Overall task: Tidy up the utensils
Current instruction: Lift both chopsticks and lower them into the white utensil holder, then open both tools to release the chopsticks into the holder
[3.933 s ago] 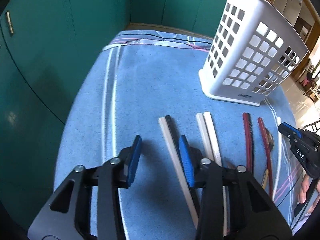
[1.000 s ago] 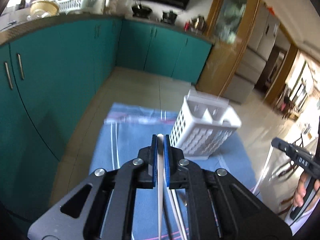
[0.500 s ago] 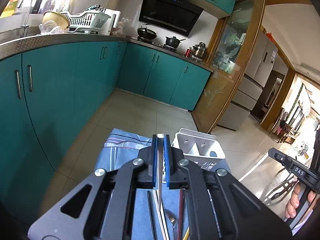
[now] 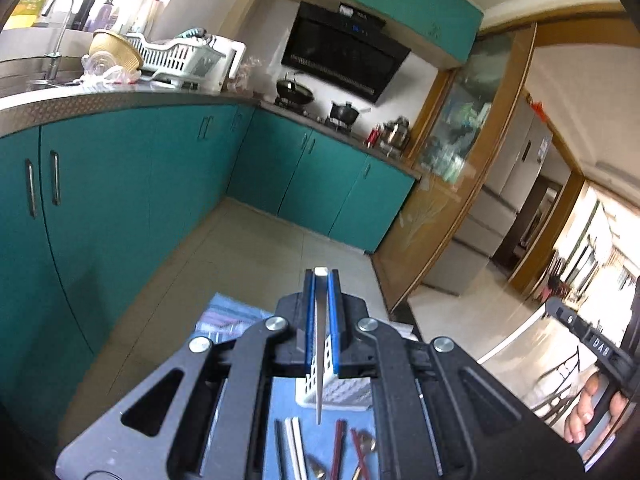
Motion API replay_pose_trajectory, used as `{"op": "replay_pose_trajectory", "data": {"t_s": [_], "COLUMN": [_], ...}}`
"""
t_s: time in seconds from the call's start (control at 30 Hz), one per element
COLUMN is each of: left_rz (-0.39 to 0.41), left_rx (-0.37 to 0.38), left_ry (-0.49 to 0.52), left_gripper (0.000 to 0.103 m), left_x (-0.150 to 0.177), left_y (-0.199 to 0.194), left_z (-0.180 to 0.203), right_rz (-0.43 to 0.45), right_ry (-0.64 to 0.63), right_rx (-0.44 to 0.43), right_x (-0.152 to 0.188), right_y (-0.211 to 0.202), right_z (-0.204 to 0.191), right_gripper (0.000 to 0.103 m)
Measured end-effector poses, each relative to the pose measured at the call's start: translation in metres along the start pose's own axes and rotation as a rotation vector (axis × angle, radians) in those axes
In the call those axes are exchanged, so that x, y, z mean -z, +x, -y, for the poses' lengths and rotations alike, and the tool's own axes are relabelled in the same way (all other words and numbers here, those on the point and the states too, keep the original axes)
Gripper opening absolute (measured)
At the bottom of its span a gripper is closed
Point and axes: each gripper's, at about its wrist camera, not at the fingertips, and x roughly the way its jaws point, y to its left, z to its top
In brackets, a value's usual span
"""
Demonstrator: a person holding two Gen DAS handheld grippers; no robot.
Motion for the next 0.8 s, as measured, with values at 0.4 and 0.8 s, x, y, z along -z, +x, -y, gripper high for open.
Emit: {"op": "replay_pose_trajectory", "data": {"t_s": [0.4,0.8], "left_rz": [0.132,-0.001], "left_rx": [0.026,-0.052], "left_ry": [-0.088,-0.043], "left_gripper": [0.006,0.006], "left_x": [-0.063,-0.001], "left_y": [0.001,0.096], "left_z": [0.015,0.037], "right_rz": [0.122,0.025], "right_ry": [0.019,0.053], "right_rx": [0.018,0.057], "right_x": [-0.056,-0.003], "right_y": [0.009,0.091], "right_z": [-0.005,0.01], "right_gripper": [0.007,0.007]}}
